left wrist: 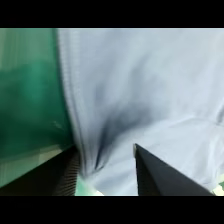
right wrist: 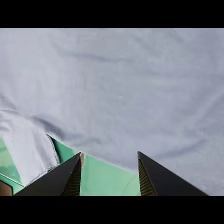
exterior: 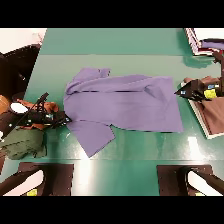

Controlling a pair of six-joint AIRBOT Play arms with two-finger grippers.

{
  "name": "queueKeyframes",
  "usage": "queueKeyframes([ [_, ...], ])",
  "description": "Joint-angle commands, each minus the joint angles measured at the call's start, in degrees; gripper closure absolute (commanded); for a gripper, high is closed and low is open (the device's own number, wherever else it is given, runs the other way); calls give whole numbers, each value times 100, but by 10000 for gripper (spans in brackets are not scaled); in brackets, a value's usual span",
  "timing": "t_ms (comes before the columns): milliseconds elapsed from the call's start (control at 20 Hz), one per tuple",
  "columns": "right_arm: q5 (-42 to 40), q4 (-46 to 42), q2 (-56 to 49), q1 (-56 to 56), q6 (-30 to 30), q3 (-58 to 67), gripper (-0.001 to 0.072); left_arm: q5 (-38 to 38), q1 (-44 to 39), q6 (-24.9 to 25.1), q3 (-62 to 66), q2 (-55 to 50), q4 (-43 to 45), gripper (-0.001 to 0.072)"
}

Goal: Fold the shirts.

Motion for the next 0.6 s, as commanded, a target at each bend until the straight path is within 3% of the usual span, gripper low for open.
queueKeyframes([
  [0, -7, -22, 26, -4, 4, -13, 300, 52, -466, 74, -35, -9, -46, 359],
  [100, 66, -166, 26, -7, 9, -13, 300, 92, -531, 68, -22, -9, -31, 686],
  [300, 490, -1239, 26, -55, 162, -28, 300, -179, -531, -142, 533, 87, 518, 685],
  [550, 380, -1408, 310, -1386, 162, -1329, 300, -531, -531, -140, 1261, 374, 813, 684],
])
